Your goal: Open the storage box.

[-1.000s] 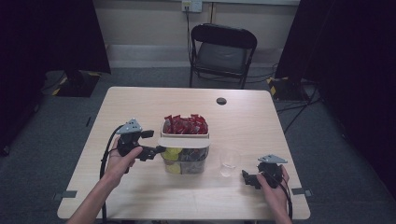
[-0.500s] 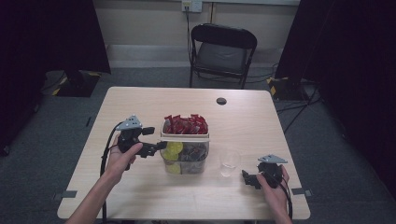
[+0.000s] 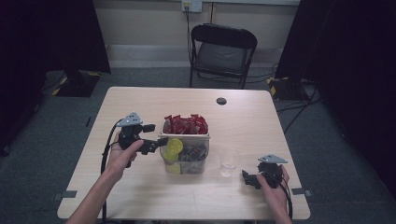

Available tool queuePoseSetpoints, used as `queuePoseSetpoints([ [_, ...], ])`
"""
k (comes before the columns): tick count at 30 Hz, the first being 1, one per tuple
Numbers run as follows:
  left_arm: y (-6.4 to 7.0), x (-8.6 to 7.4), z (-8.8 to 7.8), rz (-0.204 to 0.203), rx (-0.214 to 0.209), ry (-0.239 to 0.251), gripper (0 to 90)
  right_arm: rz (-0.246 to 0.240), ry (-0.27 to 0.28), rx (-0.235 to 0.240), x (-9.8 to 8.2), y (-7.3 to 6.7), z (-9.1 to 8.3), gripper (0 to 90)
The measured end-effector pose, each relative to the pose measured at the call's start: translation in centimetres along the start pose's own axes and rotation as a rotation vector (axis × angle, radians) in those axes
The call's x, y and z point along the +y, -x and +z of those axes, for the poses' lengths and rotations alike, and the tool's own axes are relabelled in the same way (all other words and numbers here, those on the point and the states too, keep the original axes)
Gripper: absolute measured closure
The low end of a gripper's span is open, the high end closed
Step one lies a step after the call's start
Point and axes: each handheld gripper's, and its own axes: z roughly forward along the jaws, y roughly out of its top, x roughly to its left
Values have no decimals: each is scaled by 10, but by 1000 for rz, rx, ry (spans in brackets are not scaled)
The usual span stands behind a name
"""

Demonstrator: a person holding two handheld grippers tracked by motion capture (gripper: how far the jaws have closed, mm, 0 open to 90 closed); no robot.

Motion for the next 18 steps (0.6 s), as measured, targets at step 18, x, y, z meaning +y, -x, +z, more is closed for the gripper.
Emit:
queuePoseSetpoints([
  [18, -12, 10, 5, -22, 3, 13, 155, 0, 0, 1, 0, 0, 0, 0],
])
